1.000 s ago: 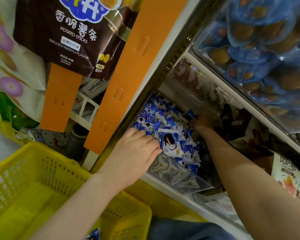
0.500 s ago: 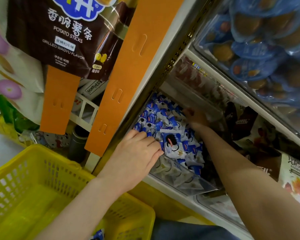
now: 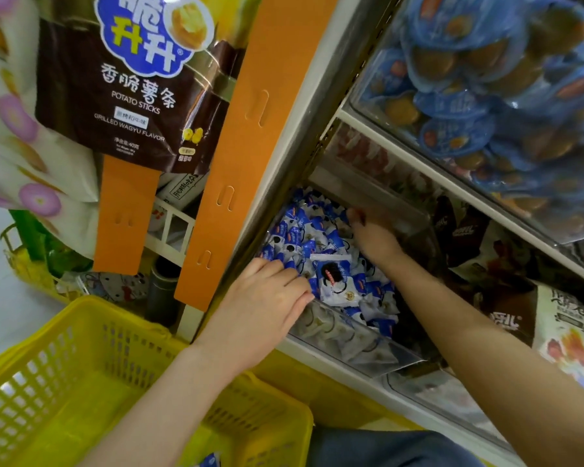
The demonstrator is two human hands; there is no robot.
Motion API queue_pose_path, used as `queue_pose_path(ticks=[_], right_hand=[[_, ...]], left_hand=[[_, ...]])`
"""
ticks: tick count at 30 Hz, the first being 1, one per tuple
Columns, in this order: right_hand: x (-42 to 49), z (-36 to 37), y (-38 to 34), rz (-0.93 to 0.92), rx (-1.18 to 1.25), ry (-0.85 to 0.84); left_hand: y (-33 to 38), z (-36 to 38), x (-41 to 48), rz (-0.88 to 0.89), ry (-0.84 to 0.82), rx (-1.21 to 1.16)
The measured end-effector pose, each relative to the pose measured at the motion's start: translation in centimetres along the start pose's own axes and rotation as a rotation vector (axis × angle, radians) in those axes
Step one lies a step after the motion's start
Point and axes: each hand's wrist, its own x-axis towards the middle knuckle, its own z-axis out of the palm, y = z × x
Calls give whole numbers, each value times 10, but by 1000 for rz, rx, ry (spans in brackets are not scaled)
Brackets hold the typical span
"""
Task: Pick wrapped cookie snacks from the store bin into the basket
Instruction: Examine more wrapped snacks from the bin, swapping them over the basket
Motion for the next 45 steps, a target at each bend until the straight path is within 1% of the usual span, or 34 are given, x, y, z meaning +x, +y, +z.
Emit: queue_pose_path(ticks=[2, 3, 5, 6, 8, 12, 14, 15, 16, 18, 19, 20, 21, 23, 24, 25, 26, 27, 30, 32, 35, 36, 37, 39, 40, 41, 44, 45], right_hand=[[-22, -1, 2, -76, -89, -43], [-31, -1, 5, -77, -148, -98], [-45, 0, 9, 11, -227, -242], [-49, -1, 10, 55, -220, -301], [-58, -4, 9, 46, -147, -335], [-82, -6, 4, -159, -123, -286], [-91, -7, -1, -140, -140, -323], [-93, -9, -3, -127, -139, -316], [-94, -13, -7, -126, -143, -273], [-100, -26, -14, -139, -127, -81], [-104, -33, -18, -135, -74, 21], [-109, -39, -22, -115, 43, 77], [-115, -44, -26, -84, 222, 82], [-135, -46, -34, -1, 619, 4], [-148, -45, -37, 33, 723, -41], [-160, -41, -39, 48, 759, -78], [-172, -35, -40, 46, 782, -104], [-184, -30, -41, 41, 814, -124], [-205, -16, -41, 76, 940, -183], [-214, -9, -39, 92, 957, -247], [-228, 3, -32, 55, 959, -456], [-232, 8, -30, 52, 976, -498], [-236, 14, -28, 63, 998, -513], [-243, 24, -23, 120, 1061, -498], [-246, 29, -22, 154, 1097, -485], [-249, 35, -19, 186, 1121, -470], [-262, 52, -11, 247, 1093, -452], [-267, 58, -8, 253, 1089, -464]], left_hand=[[1, 0, -1, -4, -18, 1], [1, 0, -1, -7, -25, 3], [1, -1, -2, -4, -33, 14], [1, -2, -2, 2, -34, 21], [1, -2, -2, 12, -34, 38], [-1, 0, -5, 15, -51, 83], [0, -1, -7, 11, -54, 85], [0, -1, -8, 10, -51, 84], [1, -2, -10, 10, -43, 78], [3, -3, -16, -15, 0, 7], [5, -4, -20, -54, 28, -73], [9, -6, -25, -111, 61, -179], [15, -9, -29, -175, 100, -305], [30, -16, -35, -321, 142, -618], [37, -20, -38, -393, 141, -802], [43, -24, -40, -450, 136, -970], [47, -26, -42, -488, 128, -1083], [49, -27, -45, -510, 125, -1133], [49, -31, -55, -532, 144, -1129], [42, -31, -62, -569, 190, -1115], [28, -30, -73, -646, 318, -1065], [26, -28, -76, -657, 340, -1044], [26, -26, -80, -674, 356, -1042], [28, -20, -87, -735, 378, -1124], [29, -17, -91, -763, 369, -1175], [29, -14, -96, -773, 325, -1190], [35, 1, -113, -802, 83, -1108], [37, 7, -119, -816, 59, -1076]])
